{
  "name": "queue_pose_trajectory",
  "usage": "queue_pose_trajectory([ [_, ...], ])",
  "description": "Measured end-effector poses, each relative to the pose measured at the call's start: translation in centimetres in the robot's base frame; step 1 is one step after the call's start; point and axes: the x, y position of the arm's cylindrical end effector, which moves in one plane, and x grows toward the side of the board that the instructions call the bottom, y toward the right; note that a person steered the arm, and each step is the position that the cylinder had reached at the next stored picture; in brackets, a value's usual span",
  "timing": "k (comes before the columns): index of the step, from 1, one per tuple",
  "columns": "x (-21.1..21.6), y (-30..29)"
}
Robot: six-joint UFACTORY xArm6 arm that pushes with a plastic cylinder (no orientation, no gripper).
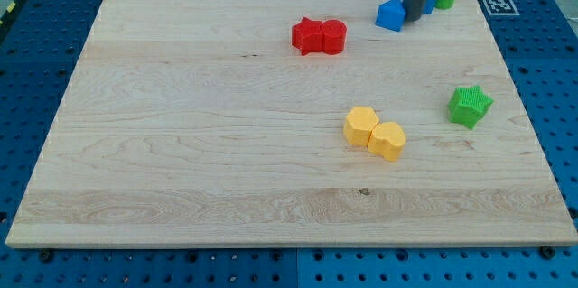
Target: Move your arm towards the top right
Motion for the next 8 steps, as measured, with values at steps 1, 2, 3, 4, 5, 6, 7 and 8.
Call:
queue_pose_trajectory([
  [1, 0.0, -3.0],
  [2, 0.9, -2.6],
  [3, 2.7, 1.3],
  [4, 2.8, 4.3],
  [5, 2.7, 5.9],
  [6, 2.5, 7.8],
  [7, -0.1, 9.9],
  [8, -3.2, 11.2],
])
